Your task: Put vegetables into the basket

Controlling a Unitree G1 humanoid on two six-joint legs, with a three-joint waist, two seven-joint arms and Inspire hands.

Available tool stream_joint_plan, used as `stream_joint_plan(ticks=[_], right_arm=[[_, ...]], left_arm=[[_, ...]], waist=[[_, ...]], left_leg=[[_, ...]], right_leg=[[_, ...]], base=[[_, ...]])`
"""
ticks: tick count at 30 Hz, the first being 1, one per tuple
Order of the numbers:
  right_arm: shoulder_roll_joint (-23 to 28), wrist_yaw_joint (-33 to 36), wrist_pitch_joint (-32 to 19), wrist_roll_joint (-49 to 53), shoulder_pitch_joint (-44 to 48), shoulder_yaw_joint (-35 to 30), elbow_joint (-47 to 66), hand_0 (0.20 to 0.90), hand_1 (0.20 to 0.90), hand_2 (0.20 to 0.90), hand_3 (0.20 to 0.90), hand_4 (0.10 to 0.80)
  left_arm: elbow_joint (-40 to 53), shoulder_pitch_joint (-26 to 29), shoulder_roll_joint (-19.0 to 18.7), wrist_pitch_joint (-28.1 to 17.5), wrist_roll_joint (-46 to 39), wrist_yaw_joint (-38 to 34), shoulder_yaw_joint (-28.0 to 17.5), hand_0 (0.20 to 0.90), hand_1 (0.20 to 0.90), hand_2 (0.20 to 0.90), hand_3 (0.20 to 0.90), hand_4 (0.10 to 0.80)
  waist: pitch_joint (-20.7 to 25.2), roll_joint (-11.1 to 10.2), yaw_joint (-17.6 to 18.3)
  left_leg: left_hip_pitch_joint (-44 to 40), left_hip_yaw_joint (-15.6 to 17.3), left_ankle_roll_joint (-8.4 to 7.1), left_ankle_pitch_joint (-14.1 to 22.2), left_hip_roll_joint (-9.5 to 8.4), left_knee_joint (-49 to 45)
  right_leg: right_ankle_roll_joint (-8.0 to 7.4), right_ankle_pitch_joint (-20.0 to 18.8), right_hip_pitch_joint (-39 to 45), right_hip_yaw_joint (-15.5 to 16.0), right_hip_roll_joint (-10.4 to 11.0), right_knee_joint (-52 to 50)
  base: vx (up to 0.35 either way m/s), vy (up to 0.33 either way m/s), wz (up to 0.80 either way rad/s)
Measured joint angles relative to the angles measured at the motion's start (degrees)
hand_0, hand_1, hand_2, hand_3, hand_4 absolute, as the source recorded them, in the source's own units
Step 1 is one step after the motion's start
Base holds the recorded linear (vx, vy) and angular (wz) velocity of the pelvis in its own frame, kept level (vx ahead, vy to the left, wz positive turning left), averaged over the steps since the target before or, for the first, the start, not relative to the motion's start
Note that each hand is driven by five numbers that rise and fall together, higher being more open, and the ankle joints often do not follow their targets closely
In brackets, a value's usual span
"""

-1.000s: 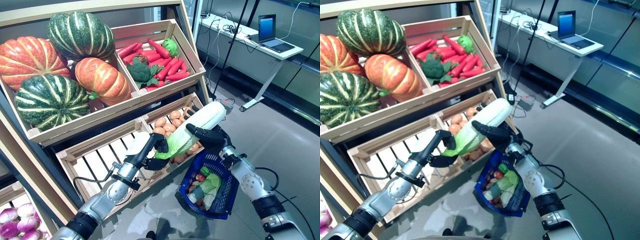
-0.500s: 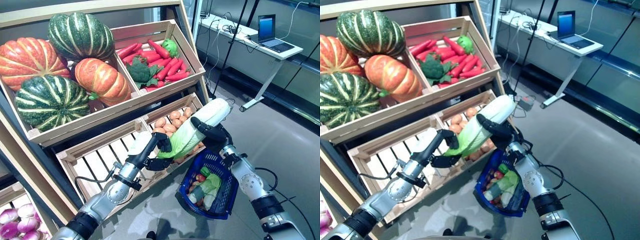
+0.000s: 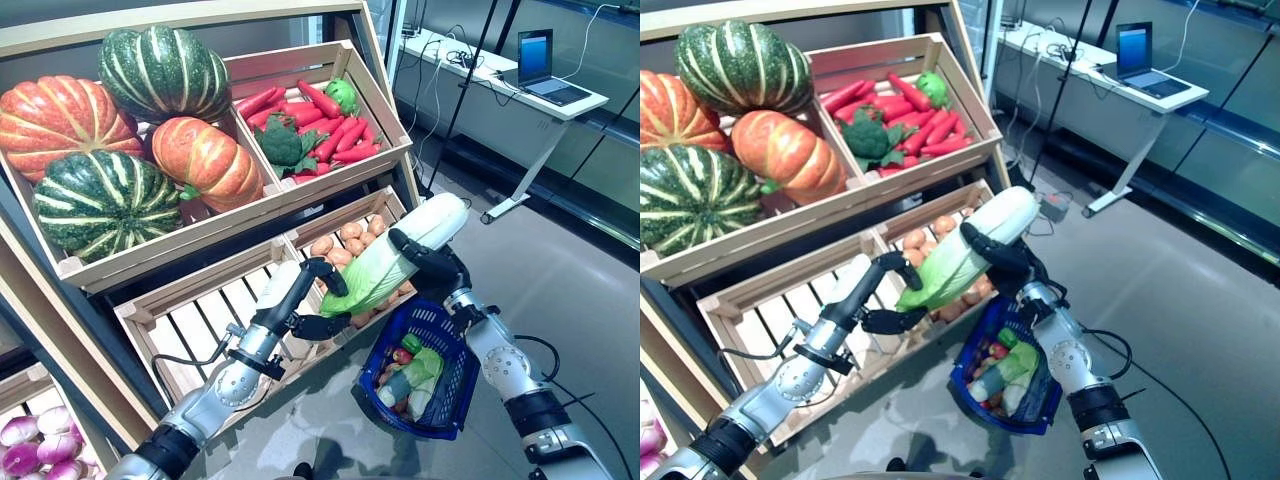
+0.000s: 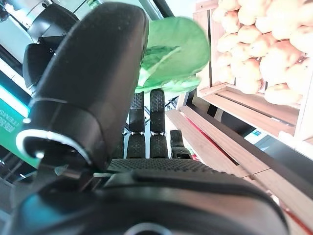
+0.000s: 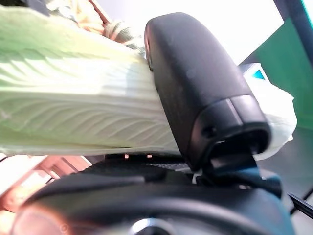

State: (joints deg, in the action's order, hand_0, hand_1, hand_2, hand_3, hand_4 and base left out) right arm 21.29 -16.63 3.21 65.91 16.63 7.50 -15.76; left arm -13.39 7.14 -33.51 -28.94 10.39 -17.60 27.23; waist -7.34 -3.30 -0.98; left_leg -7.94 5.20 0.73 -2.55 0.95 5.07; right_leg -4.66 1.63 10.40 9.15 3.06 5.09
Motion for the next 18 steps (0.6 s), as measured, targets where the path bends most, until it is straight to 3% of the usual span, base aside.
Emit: stream_joint_plan(ticks=[18], right_arm=[[7.82, 0.72, -1.02, -0.17, -3.22, -9.28, -10.33, 0.3, 0.3, 0.3, 0.3, 0.4]], left_arm=[[-3.99, -1.46, 1.12, 0.55, -0.07, 0.8, -0.73, 0.9, 0.9, 0.9, 0.9, 0.8]], waist=[[0.13, -0.2, 1.92]], left_leg=[[0.2, 1.46, 0.02, 0.04, 0.28, 0.05]], right_leg=[[0.07, -0.42, -0.91, -2.27, -0.08, 0.0]], base=[[-0.014, -0.019, -0.04]])
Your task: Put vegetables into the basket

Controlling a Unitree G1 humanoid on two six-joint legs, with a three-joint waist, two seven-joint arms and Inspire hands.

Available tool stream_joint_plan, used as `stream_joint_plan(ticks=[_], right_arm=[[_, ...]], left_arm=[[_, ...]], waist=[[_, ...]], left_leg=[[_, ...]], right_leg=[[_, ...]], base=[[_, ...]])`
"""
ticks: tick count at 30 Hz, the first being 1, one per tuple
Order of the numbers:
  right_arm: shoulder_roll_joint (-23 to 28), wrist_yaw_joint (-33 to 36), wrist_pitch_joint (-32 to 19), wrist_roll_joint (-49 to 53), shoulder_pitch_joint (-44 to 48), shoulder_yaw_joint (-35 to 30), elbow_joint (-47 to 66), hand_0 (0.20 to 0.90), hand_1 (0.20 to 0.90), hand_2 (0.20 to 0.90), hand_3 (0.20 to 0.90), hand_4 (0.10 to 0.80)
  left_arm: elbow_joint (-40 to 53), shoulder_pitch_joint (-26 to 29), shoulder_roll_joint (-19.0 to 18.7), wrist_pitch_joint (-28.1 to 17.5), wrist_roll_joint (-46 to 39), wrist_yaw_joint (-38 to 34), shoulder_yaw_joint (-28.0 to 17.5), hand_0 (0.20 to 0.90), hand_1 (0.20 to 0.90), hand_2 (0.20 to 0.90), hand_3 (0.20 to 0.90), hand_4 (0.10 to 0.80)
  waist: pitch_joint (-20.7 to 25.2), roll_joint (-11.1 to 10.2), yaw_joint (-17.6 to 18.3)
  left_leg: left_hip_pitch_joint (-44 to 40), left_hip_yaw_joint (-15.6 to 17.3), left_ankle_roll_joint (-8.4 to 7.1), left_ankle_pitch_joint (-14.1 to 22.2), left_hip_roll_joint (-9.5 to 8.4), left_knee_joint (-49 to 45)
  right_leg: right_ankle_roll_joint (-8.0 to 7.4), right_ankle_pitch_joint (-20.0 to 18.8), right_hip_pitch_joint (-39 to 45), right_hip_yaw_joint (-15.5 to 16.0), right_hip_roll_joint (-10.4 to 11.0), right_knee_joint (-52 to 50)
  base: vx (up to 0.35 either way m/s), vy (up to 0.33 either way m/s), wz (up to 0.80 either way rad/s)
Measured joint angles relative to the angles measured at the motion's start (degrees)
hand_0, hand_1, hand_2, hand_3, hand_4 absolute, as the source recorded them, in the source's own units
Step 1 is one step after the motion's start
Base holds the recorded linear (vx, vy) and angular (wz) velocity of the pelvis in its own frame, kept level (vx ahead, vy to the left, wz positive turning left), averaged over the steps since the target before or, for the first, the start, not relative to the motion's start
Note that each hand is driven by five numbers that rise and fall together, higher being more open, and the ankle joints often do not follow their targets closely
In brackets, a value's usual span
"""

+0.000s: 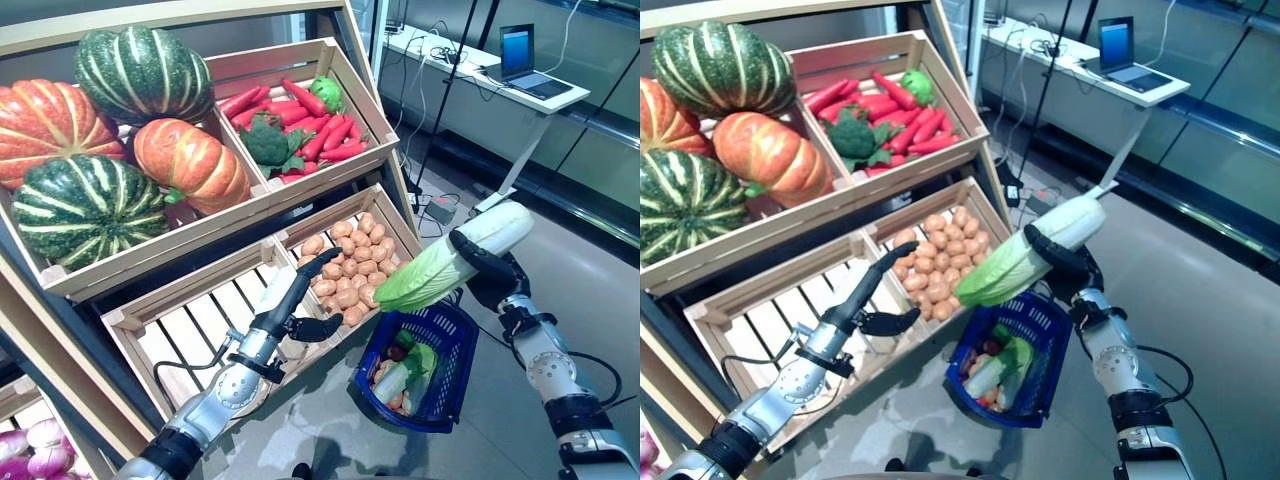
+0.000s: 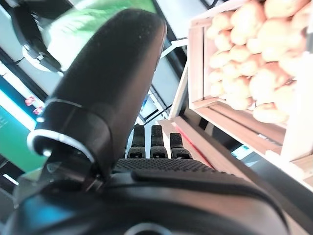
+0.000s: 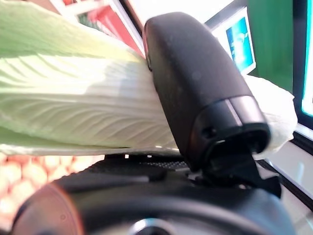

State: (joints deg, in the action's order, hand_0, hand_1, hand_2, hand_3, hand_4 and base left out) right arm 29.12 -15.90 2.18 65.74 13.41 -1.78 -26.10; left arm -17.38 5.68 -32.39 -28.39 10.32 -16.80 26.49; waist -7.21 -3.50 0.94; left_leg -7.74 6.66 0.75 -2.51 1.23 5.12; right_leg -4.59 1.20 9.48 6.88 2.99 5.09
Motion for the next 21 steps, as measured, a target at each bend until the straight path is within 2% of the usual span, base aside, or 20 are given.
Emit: stream_joint_plan(ticks=[7, 11, 17, 21], right_arm=[[0.22, 6.67, -3.69, -3.58, -3.21, -0.32, -5.47, 0.3, 0.3, 0.3, 0.3, 0.4], [-0.18, 8.62, -5.86, -7.44, -6.31, -0.23, -7.46, 0.3, 0.3, 0.3, 0.3, 0.4], [-0.37, 14.03, -9.62, -11.82, -5.38, -0.22, -16.66, 0.3, 0.3, 0.3, 0.3, 0.4], [-0.19, 17.19, -11.33, -11.73, -3.27, -0.31, -22.34, 0.3, 0.3, 0.3, 0.3, 0.4]], left_arm=[[-0.67, -1.93, 0.11, 2.19, -2.22, 1.04, -0.16, 0.9, 0.9, 0.9, 0.9, 0.8], [-1.2, -5.02, 0.1, 3.37, -2.82, 1.2, -1.3, 0.9, 0.9, 0.9, 0.9, 0.8], [-3.44, -6.81, -0.2, 6.46, -4.54, 1.22, -1.26, 0.9, 0.9, 0.9, 0.9, 0.8], [-3.45, -6.22, -0.64, 7.41, -4.59, 1.15, -0.46, 0.9, 0.9, 0.9, 0.9, 0.8]], waist=[[0.01, -0.02, 0.64], [0.0, -0.02, 0.63], [-0.02, 0.02, -0.65], [-0.76, 0.66, -1.59]], left_leg=[[0.24, 0.38, -0.02, 0.01, 0.13, 0.02], [0.63, 0.78, 0.0, 0.02, 0.16, 0.03], [2.38, 1.28, -0.02, -0.13, 0.32, 0.37], [4.73, 0.31, 0.03, -0.9, 0.24, 0.02]], right_leg=[[0.07, -0.11, -0.44, -0.34, -0.09, 0.01], [0.08, -0.24, -1.01, -0.43, -0.06, 0.01], [0.15, -0.71, -2.87, -0.34, -0.1, 0.23], [0.21, -1.18, -4.91, 0.26, -0.12, 0.24]], base=[[0.022, -0.038, -0.03], [0.037, -0.047, -0.05], [-0.002, -0.036, -0.03], [-0.107, -0.056, 0.07]])
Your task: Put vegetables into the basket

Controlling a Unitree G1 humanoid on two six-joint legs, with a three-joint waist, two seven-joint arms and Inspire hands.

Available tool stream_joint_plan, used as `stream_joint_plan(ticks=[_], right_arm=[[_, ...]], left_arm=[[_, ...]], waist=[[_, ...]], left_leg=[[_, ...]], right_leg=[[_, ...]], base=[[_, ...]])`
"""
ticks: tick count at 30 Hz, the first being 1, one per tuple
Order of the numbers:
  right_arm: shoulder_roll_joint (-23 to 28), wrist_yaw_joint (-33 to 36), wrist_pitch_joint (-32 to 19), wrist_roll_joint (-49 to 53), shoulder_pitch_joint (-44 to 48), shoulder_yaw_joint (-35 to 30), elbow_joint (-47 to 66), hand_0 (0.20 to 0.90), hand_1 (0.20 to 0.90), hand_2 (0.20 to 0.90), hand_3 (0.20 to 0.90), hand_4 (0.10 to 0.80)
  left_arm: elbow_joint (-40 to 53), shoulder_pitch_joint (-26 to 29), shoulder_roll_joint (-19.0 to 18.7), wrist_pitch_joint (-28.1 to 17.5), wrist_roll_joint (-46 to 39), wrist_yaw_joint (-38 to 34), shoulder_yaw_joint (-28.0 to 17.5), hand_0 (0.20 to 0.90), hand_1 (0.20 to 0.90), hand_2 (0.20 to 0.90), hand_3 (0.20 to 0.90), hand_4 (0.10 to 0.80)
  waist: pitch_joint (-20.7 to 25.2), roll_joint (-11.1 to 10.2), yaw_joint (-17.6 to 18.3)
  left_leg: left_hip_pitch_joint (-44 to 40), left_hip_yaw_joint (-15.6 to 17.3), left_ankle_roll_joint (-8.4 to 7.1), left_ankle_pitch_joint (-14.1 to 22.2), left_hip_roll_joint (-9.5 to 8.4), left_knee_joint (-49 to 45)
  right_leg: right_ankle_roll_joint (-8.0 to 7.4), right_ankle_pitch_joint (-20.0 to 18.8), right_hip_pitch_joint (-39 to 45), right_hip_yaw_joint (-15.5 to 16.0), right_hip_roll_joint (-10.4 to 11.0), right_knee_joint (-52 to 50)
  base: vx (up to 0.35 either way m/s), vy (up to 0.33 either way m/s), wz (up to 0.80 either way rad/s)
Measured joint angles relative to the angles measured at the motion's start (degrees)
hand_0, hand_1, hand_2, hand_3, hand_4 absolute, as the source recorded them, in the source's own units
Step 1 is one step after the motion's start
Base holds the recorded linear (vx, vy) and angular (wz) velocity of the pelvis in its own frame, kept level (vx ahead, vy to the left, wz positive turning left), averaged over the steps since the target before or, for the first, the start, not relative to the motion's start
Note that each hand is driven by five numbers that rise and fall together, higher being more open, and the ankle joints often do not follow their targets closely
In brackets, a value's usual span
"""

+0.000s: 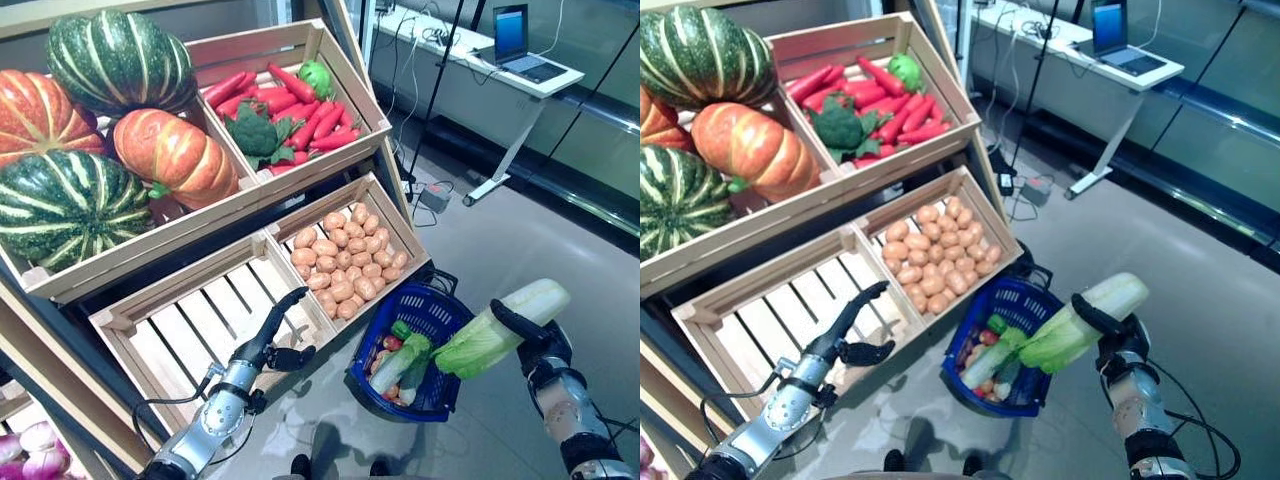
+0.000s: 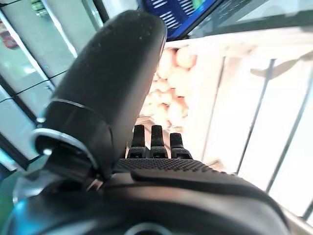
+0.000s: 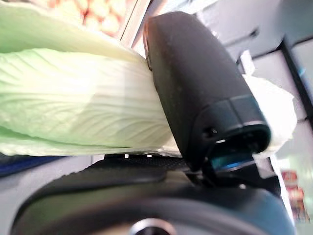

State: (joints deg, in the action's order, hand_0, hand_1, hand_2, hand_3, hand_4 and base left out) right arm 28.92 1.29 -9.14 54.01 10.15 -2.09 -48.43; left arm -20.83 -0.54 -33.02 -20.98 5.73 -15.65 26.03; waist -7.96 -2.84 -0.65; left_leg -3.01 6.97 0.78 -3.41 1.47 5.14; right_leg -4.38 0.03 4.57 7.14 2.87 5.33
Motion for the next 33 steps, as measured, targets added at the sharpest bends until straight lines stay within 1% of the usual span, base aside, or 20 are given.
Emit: stream_joint_plan(ticks=[2, 3, 5, 6, 7, 9, 10, 12, 14, 15, 17, 19, 20, 21, 23, 24, 26, 28, 30, 33], right_arm=[[0.64, 0.57, -0.49, 0.18, 2.35, -0.01, -1.74, 0.3, 0.3, 0.3, 0.3, 0.4], [1.2, 0.67, -0.7, 0.21, 4.54, 0.07, -2.73, 0.3, 0.3, 0.3, 0.3, 0.4], [2.41, 1.03, -1.47, 0.26, 7.34, 0.11, -3.41, 0.3, 0.3, 0.3, 0.3, 0.4], [2.98, 1.12, -2.13, 0.33, 10.09, 0.12, -4.33, 0.3, 0.3, 0.3, 0.3, 0.4], [3.24, 1.18, -2.33, 0.34, 11.64, 0.15, -4.95, 0.3, 0.3, 0.3, 0.3, 0.4], [3.9, 1.91, -2.54, 0.36, 17.77, 0.23, -6.23, 0.3, 0.3, 0.3, 0.3, 0.4], [3.91, 2.09, -2.65, 0.36, 19.93, 0.25, -6.23, 0.3, 0.3, 0.3, 0.3, 0.4], [3.92, 2.2, -2.76, 0.34, 23.06, 0.26, -6.24, 0.3, 0.3, 0.3, 0.3, 0.4], [3.92, 2.43, -3.02, 0.34, 23.7, 0.27, -6.25, 0.3, 0.3, 0.3, 0.3, 0.4], [3.99, 2.5, -3.41, 0.34, 23.73, 0.28, -6.26, 0.3, 0.3, 0.3, 0.3, 0.4], [4.46, 2.69, -4.0, 0.35, 23.96, 0.27, -6.28, 0.3, 0.3, 0.3, 0.3, 0.4], [4.87, 3.44, -4.1, 0.35, 24.45, 0.27, -6.26, 0.3, 0.3, 0.3, 0.3, 0.4], [5.0, 3.85, -4.19, 0.35, 24.73, 0.26, -6.28, 0.3, 0.3, 0.3, 0.3, 0.4], [5.21, 3.91, -4.21, 0.35, 25.04, 0.26, -6.34, 0.3, 0.3, 0.3, 0.3, 0.4], [5.37, 4.16, -4.24, 0.34, 25.31, 0.27, -6.51, 0.3, 0.3, 0.3, 0.3, 0.4], [5.41, 4.24, -4.23, 0.34, 25.3, 0.33, -6.71, 0.3, 0.3, 0.3, 0.3, 0.4], [5.48, 4.29, -4.24, 0.32, 25.8, 0.34, -6.71, 0.3, 0.3, 0.3, 0.3, 0.4], [5.64, 4.48, -4.24, 0.2, 26.07, 0.36, -6.71, 0.3, 0.3, 0.3, 0.3, 0.4], [6.44, 4.5, -4.24, 0.2, 26.17, 0.37, -6.76, 0.3, 0.3, 0.3, 0.3, 0.4], [7.29, 4.48, -4.24, 0.42, 26.61, 0.36, -6.77, 0.3, 0.3, 0.3, 0.3, 0.4]], left_arm=[[0.0, 1.34, -0.4, 0.14, 0.01, -0.12, 0.2, 0.9, 0.9, 0.9, 0.9, 0.8], [-0.01, 2.41, -1.09, 0.14, 0.04, -0.73, 0.87, 0.9, 0.9, 0.9, 0.9, 0.8], [-0.03, 4.6, -1.64, 0.13, 0.05, -1.77, 2.13, 0.9, 0.9, 0.9, 0.9, 0.8], [-0.1, 6.15, -1.67, 0.13, 0.05, -2.67, 2.67, 0.9, 0.9, 0.9, 0.9, 0.8], [-0.14, 6.9, -1.66, 0.13, 0.05, -3.11, 2.96, 0.9, 0.9, 0.9, 0.9, 0.8], [-0.39, 10.22, -1.68, 0.13, 0.05, -4.38, 4.41, 0.9, 0.9, 0.9, 0.9, 0.8], [-0.54, 11.44, -1.66, 0.14, 0.05, -4.73, 4.87, 0.9, 0.9, 0.9, 0.9, 0.8], [-0.55, 13.32, -1.63, 0.14, 0.1, -4.97, 5.19, 0.9, 0.9, 0.9, 0.9, 0.8], [-0.58, 14.06, -1.7, 0.15, 0.1, -5.22, 5.36, 0.9, 0.9, 0.9, 0.9, 0.8], [-0.55, 14.2, -1.82, 0.15, 0.1, -5.62, 5.46, 0.9, 0.9, 0.9, 0.9, 0.8], [-0.55, 14.48, -2.18, 0.14, 0.08, -6.43, 5.93, 0.9, 0.9, 0.9, 0.9, 0.8], [-0.48, 14.65, -2.53, 0.1, 0.01, -7.1, 6.37, 0.9, 0.9, 0.9, 0.9, 0.8], [-0.49, 14.7, -2.57, 0.1, -0.01, -7.43, 6.37, 0.9, 0.9, 0.9, 0.9, 0.8], [-0.48, 14.78, -2.64, 0.07, 0.0, -7.8, 6.37, 0.9, 0.9, 0.9, 0.9, 0.8], [-0.53, 14.96, -2.7, 0.09, -0.08, -7.93, 6.46, 0.9, 0.9, 0.9, 0.9, 0.8], [-0.44, 14.88, -2.9, 0.08, -0.18, -8.11, 6.81, 0.9, 0.9, 0.9, 0.9, 0.8], [-0.4, 14.84, -3.12, 0.07, -0.72, -8.73, 7.03, 0.9, 0.9, 0.9, 0.9, 0.8], [-0.05, 14.9, -3.21, 0.06, -1.14, -9.35, 7.03, 0.9, 0.9, 0.9, 0.9, 0.8], [0.57, 14.99, -3.19, -0.04, -1.54, -9.68, 7.03, 0.9, 0.9, 0.9, 0.9, 0.8], [1.33, 14.96, -3.52, -0.14, -1.77, -9.73, 6.99, 0.9, 0.9, 0.9, 0.9, 0.8]], waist=[[-2.16, 0.97, -0.24], [-4.26, 1.96, -0.3], [-6.91, 3.43, -0.52], [-9.28, 4.32, -0.5], [-10.45, 4.79, -0.47], [-15.25, 6.21, -0.71], [-17.09, 6.56, -0.81], [-20.28, 6.81, -1.02], [-20.78, 6.41, -1.2], [-20.88, 6.24, -1.27], [-21.03, 6.09, -1.32], [-21.17, 6.14, -1.15], [-21.21, 6.13, -1.02], [-21.26, 6.13, -0.89], [-21.96, 6.19, -0.7], [-22.0, 6.2, -0.75], [-22.04, 6.28, -0.64], [-22.07, 6.33, -0.47], [-22.1, 6.4, -0.31], [-22.12, 6.5, -0.33]], left_leg=[[1.42, -0.66, 0.06, -0.71, -0.05, -0.01], [2.34, -1.21, 0.1, -1.27, -0.09, -0.09], [5.24, -2.01, 0.11, -1.85, -0.13, -1.17], [7.19, -2.21, 0.12, -1.83, -0.14, -2.82], [8.02, -2.25, 0.15, -1.77, -0.1, -3.74], [11.75, -2.2, 0.21, -0.57, 0.38, -8.48], [13.49, -2.13, 0.21, 0.31, 0.53, -11.14], [16.4, -2.21, 0.18, 2.25, 0.9, -16.32], [20.05, -2.25, 0.25, 4.29, 0.98, -21.7], [22.03, -2.21, 0.34, 5.75, 0.67, -25.15], [27.12, -2.27, 0.54, 9.94, 0.39, -34.41], [31.38, -2.45, 0.93, 13.32, 0.41, -41.73], [34.03, -2.53, 0.78, 14.56, 0.37, -45.52], [36.54, -2.84, 0.97, 15.95, 0.43, -48.93], [39.4, -3.35, 0.84, 17.14, 0.7, -52.8], [40.81, -3.31, 0.75, 17.53, 0.85, -54.38], [43.44, -3.21, 0.36, 18.26, 1.29, -57.07], [45.74, -3.38, 0.15, 18.67, 1.41, -59.37], [47.93, -3.59, -0.4, 19.6, 1.54, -62.52], [49.82, -4.18, -0.43, 19.89, 1.55, -64.46]], right_leg=[[0.09, -0.49, -1.08, 0.48, 0.0, -0.21], [0.17, -0.85, -1.74, 1.4, 0.03, -0.27], [0.23, -1.54, -3.78, 2.44, 0.09, -0.43], [0.34, -1.68, -5.09, 2.9, 0.12, -1.22], [0.36, -1.68, -5.76, 2.93, 0.13, -1.88], [0.91, -1.16, -8.84, 3.12, 0.1, -5.57], [1.07, -0.39, -10.42, 3.19, 0.06, -7.81], [1.47, 2.58, -14.0, 3.46, 0.34, -14.75], [2.02, 6.5, -18.56, 4.45, 1.62, -22.97], [2.25, 8.55, -20.98, 4.53, 2.26, -27.58], [2.8, 13.58, -26.26, 4.36, 3.99, -37.73], [3.4, 17.23, -30.42, 4.33, 5.37, -45.64], [3.59, 18.69, -33.04, 4.08, 5.76, -49.46], [3.94, 20.19, -35.47, 3.92, 6.17, -52.97], [4.16, 21.7, -38.25, 3.5, 6.85, -56.99], [4.57, 22.23, -39.94, 3.3, 6.85, -58.87], [4.6, 22.91, -42.87, 2.78, 6.78, -61.72], [5.17, 23.61, -45.23, 2.71, 6.71, -64.21], [5.87, 24.97, -47.57, 2.57, 6.88, -67.74], [6.77, 25.88, -49.52, 2.78, 6.94, -70.38]], base=[[-0.196, -0.045, 0.19], [-0.286, -0.055, 0.23], [-0.272, -0.041, 0.27], [-0.183, -0.023, 0.21], [-0.148, -0.026, 0.14], [-0.125, -0.031, 0.03], [-0.107, -0.032, -0.01], [-0.092, -0.031, 0.03], [-0.087, -0.037, 0.12], [-0.083, -0.042, 0.12], [-0.098, -0.051, 0.08], [-0.056, -0.06, 0.05], [-0.074, -0.07, 0.04], [-0.033, -0.073, 0.05], [-0.039, -0.071, 0.03], [-0.029, -0.064, -0.05], [-0.035, -0.062, -0.12], [-0.024, -0.06, -0.05], [-0.008, -0.058, -0.01], [-0.012, -0.057, 0.04]])
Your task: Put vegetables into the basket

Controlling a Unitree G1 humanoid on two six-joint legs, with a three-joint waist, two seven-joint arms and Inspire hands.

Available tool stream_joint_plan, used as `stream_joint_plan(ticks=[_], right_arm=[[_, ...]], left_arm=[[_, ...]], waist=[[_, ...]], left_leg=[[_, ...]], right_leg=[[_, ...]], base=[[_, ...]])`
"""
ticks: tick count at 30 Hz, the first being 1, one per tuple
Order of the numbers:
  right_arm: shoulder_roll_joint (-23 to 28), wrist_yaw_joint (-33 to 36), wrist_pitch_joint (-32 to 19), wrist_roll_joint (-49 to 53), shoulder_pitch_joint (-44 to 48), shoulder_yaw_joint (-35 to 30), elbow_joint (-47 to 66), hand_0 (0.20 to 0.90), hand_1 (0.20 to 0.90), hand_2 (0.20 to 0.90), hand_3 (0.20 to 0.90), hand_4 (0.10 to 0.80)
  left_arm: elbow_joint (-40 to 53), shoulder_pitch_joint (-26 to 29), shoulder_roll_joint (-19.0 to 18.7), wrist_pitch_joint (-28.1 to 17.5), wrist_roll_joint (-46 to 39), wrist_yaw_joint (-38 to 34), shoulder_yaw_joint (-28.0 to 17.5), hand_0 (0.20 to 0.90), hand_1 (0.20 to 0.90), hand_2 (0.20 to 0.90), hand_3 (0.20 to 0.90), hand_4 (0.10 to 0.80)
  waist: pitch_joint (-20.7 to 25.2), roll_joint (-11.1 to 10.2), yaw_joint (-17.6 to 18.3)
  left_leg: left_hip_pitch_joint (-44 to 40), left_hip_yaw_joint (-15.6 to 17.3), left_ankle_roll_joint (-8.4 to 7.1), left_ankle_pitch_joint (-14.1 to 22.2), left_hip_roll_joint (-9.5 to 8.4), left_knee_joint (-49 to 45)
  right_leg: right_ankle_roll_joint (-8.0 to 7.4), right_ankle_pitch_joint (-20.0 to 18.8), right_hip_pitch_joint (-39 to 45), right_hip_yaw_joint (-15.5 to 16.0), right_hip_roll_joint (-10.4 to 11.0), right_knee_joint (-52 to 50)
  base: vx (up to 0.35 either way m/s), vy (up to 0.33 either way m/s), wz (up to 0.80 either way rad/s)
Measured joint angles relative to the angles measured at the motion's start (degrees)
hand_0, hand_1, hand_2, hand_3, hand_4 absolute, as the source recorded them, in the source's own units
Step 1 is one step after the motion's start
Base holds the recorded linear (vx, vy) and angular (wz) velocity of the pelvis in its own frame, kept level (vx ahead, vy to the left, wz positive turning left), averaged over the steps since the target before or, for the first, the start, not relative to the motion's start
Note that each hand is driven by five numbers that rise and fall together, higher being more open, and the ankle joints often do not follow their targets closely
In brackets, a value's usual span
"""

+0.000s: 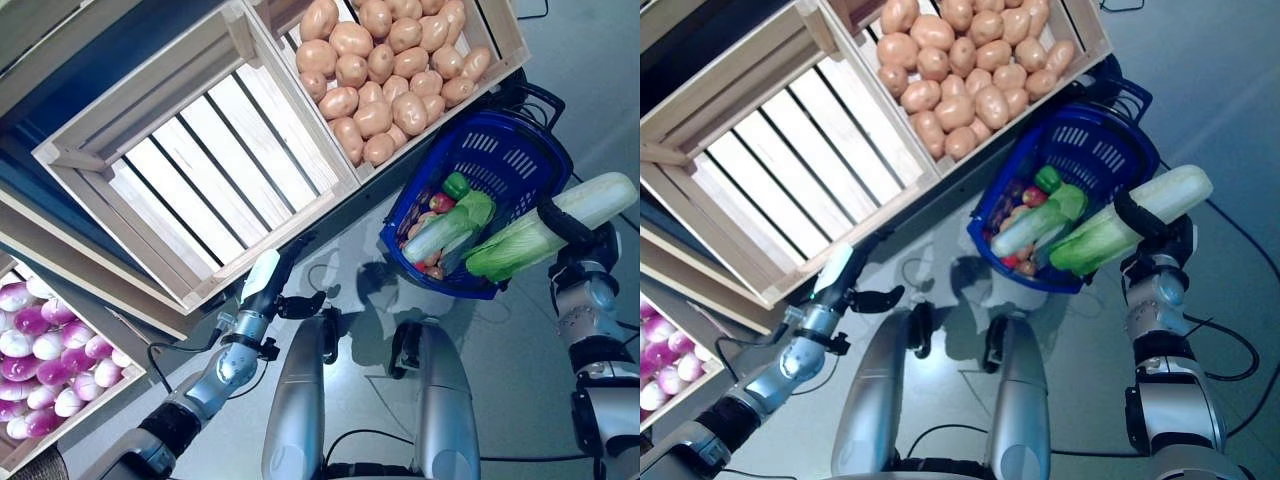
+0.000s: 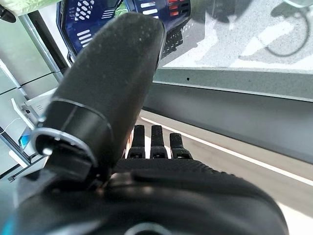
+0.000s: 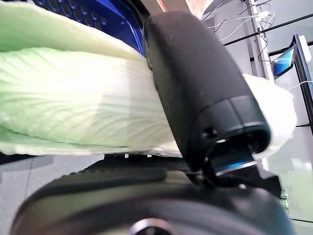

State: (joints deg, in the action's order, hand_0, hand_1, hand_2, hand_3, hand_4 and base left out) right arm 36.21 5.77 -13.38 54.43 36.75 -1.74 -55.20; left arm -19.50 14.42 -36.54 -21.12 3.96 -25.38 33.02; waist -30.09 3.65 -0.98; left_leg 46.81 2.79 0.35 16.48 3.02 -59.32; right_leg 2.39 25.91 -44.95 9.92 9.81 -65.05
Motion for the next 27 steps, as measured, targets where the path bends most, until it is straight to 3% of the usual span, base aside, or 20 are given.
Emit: stream_joint_plan(ticks=[1, 11, 20, 27], right_arm=[[0.36, -0.1, 0.0, 0.03, 0.31, 0.0, 0.0, 0.9, 0.9, 0.9, 0.9, 0.8], [1.39, -0.81, 0.12, -0.11, 1.39, 0.09, 0.23, 0.9, 0.9, 0.9, 0.9, 0.8], [2.5, -4.41, 0.94, -0.11, 1.6, 0.16, 0.28, 0.9, 0.9, 0.9, 0.9, 0.8], [4.49, -7.86, 2.4, -0.44, 1.78, 0.25, 1.31, 0.9, 0.9, 0.9, 0.9, 0.8]], left_arm=[[0.63, -0.08, -0.12, -0.02, -0.31, -0.01, 0.0, 0.9, 0.9, 0.9, 0.9, 0.8], [3.12, -1.09, -0.24, -0.6, -0.3, 0.19, -0.01, 0.9, 0.9, 0.9, 0.9, 0.8], [3.58, -1.36, -0.25, -1.19, -0.29, 0.53, -0.04, 0.9, 0.9, 0.9, 0.9, 0.8], [3.76, -3.31, -0.35, -1.43, -0.33, 0.91, -0.08, 0.9, 0.9, 0.9, 0.9, 0.8]], waist=[[0.0, 0.04, -0.04], [-0.04, 0.42, -0.49], [-0.03, 0.52, -0.98], [-0.01, 0.88, -1.01]], left_leg=[[0.7, -0.24, 0.01, -0.01, -0.11, -0.43], [2.05, -1.96, 0.2, 0.2, -0.26, -2.31], [-0.26, -2.54, 0.14, 0.21, -0.24, -1.81], [-4.98, -2.67, -0.3, 0.03, -0.02, 0.9]], right_leg=[[0.31, 0.22, -0.69, 0.12, 0.11, -0.71], [1.8, 1.54, -1.66, 1.51, 0.24, -3.26], [2.09, 1.76, 1.27, 2.34, 0.27, -2.54], [1.45, 1.52, 6.56, 3.23, 0.22, 0.87]], base=[[-0.025, -0.039, 0.08], [0.013, -0.026, 0.04], [0.029, 0.032, 0.03], [0.041, 0.095, 0.03]])
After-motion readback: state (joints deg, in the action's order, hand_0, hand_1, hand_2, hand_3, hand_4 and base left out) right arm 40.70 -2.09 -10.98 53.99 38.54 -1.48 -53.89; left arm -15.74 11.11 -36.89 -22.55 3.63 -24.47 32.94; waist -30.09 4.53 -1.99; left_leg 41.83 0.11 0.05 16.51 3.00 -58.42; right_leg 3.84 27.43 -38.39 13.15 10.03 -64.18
